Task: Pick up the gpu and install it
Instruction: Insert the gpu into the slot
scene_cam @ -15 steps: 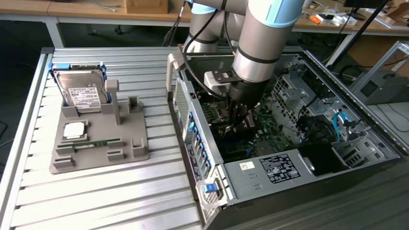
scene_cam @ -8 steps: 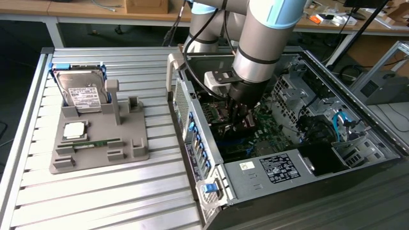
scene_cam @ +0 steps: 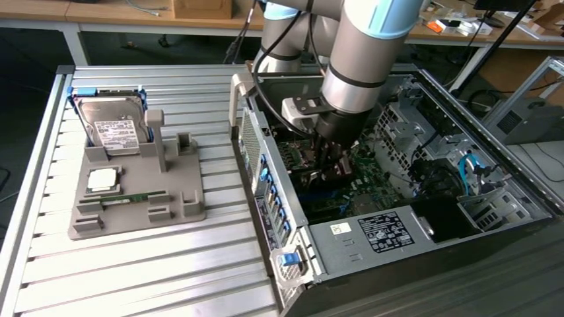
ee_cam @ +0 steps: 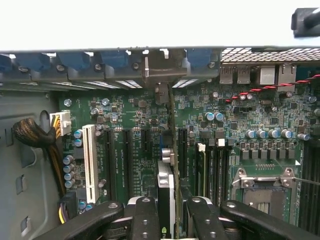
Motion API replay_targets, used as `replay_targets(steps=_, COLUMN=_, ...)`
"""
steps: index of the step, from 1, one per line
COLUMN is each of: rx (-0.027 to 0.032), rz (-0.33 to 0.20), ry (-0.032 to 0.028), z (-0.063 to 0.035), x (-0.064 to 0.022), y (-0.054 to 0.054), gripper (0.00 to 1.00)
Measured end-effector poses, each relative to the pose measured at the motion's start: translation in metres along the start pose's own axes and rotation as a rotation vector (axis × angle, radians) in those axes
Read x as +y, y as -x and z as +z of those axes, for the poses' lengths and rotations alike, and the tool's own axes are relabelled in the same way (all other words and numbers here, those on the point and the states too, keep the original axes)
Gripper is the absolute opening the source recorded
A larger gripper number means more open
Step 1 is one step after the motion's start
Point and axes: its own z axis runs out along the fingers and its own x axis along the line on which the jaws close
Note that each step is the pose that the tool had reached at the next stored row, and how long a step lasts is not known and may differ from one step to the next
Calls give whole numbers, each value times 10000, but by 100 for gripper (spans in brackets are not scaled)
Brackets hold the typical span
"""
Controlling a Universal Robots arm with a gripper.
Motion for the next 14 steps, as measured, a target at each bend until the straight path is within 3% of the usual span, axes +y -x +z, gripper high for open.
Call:
replay_targets(steps=3, rx=2, rz=-1, ry=-1, z=-23, x=-1, y=0, gripper=27)
replay_targets(steps=5, rx=36, rz=-2, ry=-2, z=-22, x=-1, y=0, gripper=27)
replay_targets(steps=12, rx=443, rz=-20, ry=-9, z=-23, x=-1, y=0, gripper=27)
replay_targets(steps=14, rx=508, rz=-25, ry=-10, z=-22, x=-2, y=0, gripper=27)
